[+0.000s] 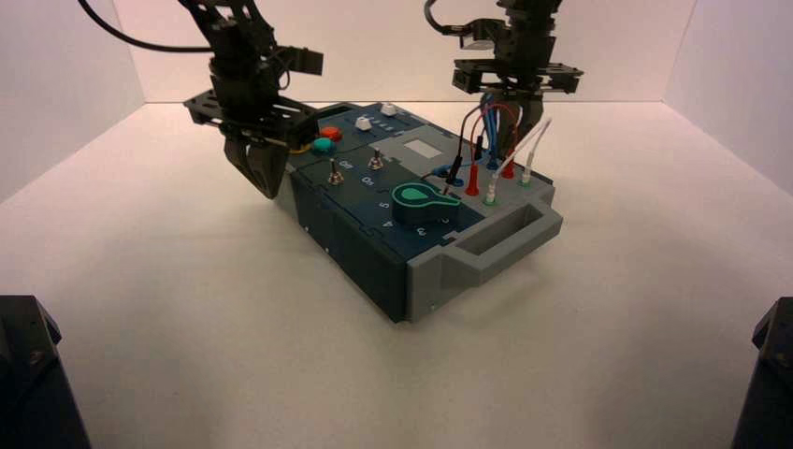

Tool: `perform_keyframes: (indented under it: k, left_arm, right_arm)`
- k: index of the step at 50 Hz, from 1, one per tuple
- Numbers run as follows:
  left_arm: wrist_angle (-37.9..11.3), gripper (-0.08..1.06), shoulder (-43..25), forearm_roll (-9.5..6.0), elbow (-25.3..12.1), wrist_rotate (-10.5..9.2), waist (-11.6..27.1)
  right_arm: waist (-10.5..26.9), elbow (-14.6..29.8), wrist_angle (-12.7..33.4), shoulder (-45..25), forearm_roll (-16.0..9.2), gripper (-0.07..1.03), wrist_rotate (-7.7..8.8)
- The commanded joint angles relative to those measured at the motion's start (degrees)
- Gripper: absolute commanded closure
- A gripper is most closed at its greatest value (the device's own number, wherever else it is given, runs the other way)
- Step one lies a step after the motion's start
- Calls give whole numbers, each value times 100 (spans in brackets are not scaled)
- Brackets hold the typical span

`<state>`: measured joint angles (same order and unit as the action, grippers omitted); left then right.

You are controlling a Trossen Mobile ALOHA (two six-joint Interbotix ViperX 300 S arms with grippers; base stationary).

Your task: Rotate the box clockwise.

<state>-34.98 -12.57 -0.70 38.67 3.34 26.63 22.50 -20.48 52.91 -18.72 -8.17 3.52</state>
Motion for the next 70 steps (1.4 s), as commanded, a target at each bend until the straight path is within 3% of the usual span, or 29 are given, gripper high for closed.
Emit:
perform_keyframes:
  k: [1,34,46,52,62,70]
  left_arm:
    - [281,100,-62,-26,-334,9,70]
    - [369,100,-290,-9,-1020,53,70]
    - [352,100,-387,0,-1213,97,70]
    - [343,100,-422,18,-1239,97,70]
    - [176,100,-62,211,-984,88,-88]
    - [-26,100,756,237,-782,62,-176]
  right_arm:
    - [448,-88,35,211,-211,99,9]
    - [1037,-431,-62,519,-527,99,-88]
    - [1037,-554,-141,527,-545,99,-105]
    - [984,-668,-255,554,-483,99,-105]
    - [519,-967,-475,791,-185,99,-105]
    - [299,-1107,-422,1336,35,99,-88]
